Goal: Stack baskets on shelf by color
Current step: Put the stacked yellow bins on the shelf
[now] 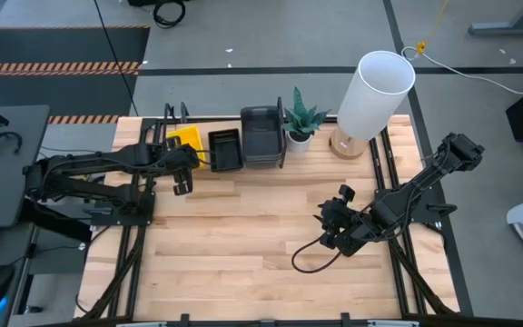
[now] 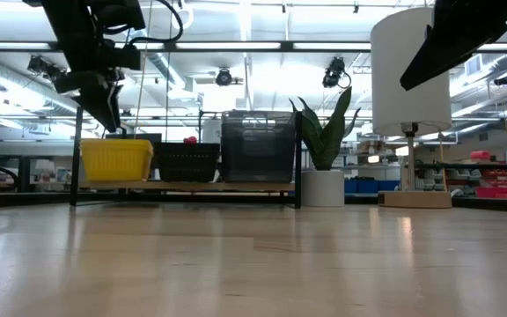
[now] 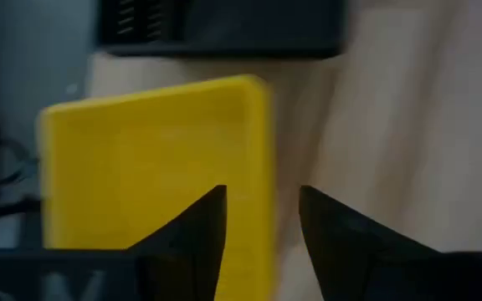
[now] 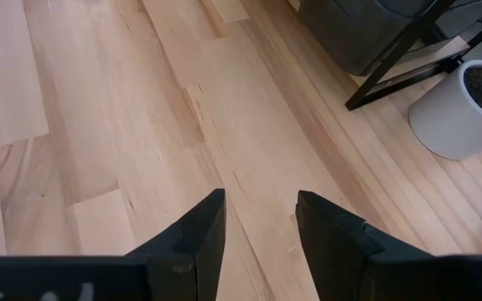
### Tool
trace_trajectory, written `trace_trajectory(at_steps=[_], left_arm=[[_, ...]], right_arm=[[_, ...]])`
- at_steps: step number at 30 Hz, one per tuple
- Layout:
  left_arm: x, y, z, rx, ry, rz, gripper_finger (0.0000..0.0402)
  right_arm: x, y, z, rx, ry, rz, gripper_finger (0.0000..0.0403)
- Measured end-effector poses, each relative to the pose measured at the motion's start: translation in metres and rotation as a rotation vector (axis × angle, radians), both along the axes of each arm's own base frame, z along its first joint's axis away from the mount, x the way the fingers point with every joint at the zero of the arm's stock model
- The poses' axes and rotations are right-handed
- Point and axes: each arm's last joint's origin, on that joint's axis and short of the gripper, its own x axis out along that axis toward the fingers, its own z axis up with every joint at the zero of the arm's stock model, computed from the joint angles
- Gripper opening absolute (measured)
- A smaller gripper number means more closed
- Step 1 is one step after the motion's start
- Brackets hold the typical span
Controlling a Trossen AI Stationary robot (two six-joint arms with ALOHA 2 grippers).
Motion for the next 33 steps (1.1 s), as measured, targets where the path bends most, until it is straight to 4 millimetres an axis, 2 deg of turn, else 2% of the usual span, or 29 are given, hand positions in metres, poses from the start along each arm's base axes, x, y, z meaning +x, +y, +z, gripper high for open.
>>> trace_trajectory(at_steps=[4, 9, 12, 15, 21, 24, 28, 33], left_arm=[[0.002, -0.006, 0.0, -0.038, -0.026, -0.017, 0.0127], [0.008, -0.002, 0.003, 0.003, -0.144, 0.129, 0.0099], [0.016, -0.001, 0.004, 0.0, -0.228, 0.158, 0.0098], [0.024, 0.001, 0.001, 0.0, -0.243, 0.162, 0.012], [0.038, 0.004, -0.021, -0.009, -0.114, 0.158, 0.0199], [0.043, 0.006, -0.031, 0.024, -0.04, 0.151, 0.0216], [0.045, 0.008, -0.039, 0.052, 0.044, 0.11, 0.0203], [0.045, 0.007, -0.042, 0.041, 0.102, 0.062, 0.0148]], right_arm=[[0.0, 0.0, 0.0, -0.003, 0.002, 0.003, 0.0153], [0.0, 0.0, 0.0, -0.004, 0.002, 0.004, 0.0153], [0.0, 0.0, 0.0, -0.004, 0.002, 0.005, 0.0153], [0.0, 0.0, 0.0, -0.001, -0.002, 0.005, 0.0153], [0.0, 0.0, 0.0, -0.001, -0.002, 0.005, 0.0153], [0.0, 0.0, 0.0, -0.001, -0.001, 0.005, 0.0153], [0.0, 0.0, 0.0, -0.001, -0.002, 0.005, 0.0153], [0.0, 0.0, 0.0, -0.001, -0.003, 0.005, 0.0153]])
